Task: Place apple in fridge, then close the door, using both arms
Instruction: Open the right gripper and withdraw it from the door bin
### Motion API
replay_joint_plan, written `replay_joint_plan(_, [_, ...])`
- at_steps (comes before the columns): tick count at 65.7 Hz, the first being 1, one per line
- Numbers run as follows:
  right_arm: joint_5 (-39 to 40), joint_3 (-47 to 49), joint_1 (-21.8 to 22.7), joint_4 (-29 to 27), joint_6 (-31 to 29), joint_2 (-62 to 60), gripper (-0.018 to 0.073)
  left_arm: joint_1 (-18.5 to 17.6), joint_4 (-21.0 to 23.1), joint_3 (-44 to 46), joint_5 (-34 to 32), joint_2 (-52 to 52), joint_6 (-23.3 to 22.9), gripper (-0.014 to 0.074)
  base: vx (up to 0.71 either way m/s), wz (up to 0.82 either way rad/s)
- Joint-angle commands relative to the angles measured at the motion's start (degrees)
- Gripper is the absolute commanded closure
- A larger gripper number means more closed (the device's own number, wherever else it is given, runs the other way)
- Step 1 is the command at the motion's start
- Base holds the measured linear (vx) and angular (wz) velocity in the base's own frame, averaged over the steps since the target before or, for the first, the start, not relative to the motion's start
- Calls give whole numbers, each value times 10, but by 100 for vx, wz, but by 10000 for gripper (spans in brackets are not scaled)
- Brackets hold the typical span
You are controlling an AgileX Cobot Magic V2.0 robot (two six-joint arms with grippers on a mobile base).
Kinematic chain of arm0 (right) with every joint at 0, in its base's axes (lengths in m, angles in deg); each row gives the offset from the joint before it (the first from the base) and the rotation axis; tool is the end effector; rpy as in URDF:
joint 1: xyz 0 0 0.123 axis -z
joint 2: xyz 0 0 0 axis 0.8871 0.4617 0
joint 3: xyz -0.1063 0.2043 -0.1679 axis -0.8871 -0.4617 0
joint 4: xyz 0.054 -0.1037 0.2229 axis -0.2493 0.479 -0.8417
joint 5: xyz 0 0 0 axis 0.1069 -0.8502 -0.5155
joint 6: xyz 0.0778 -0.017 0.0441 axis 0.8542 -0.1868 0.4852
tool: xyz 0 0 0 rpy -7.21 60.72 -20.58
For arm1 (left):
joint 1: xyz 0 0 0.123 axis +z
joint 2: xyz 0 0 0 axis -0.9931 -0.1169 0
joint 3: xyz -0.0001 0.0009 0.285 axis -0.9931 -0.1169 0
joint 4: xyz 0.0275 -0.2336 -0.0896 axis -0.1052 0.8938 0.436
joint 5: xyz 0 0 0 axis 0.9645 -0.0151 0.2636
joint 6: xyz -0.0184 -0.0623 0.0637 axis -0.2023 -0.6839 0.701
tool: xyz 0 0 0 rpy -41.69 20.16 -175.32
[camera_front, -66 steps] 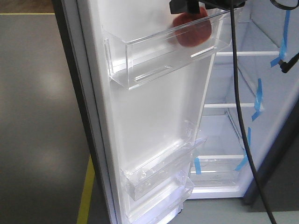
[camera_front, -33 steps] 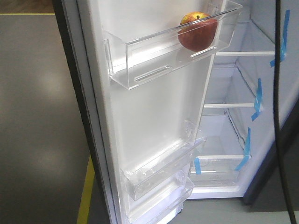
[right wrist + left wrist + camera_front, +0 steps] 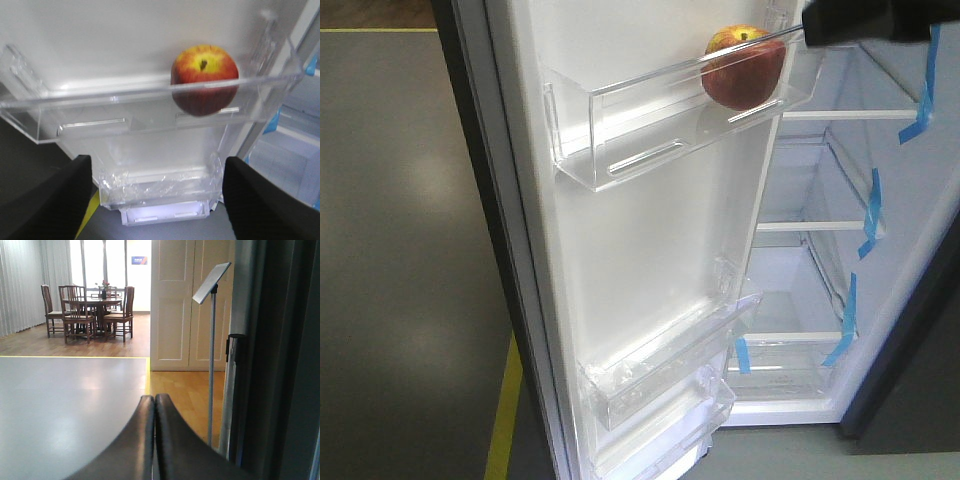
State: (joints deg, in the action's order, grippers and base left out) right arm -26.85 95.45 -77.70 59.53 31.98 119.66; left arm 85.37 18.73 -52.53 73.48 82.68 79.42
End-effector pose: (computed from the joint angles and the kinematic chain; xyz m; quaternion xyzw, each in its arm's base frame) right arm 0.2227 0.0809 0.5068 -0.1954 0.8731 0.1399 0.4243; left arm 0.0563 0.0020 0.2058 -0.0424 0.6787 -0.0191 0.7329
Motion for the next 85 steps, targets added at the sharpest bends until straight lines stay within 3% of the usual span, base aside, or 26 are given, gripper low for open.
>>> replay_joint_plan(1, [93, -71, 3, -1, -3, -66, 45, -3, 2, -17, -42, 9, -4, 602, 0, 0])
replay_joint_plan(17, [172, -282, 3, 0, -5, -215, 45, -3, 2, -17, -42, 9, -4, 602, 0, 0])
replay_joint_plan(42, [184, -531, 3, 6, -8, -426, 45, -3, 2, -17, -42, 9, -4, 602, 0, 0])
replay_joint_plan(64, [175, -663, 3, 7, 0, -579, 45, -3, 2, -17, -42, 9, -4, 602, 0, 0])
replay_joint_plan(85, [117, -689, 3, -10, -8, -647, 45, -3, 2, -17, -42, 9, -4, 602, 0, 0])
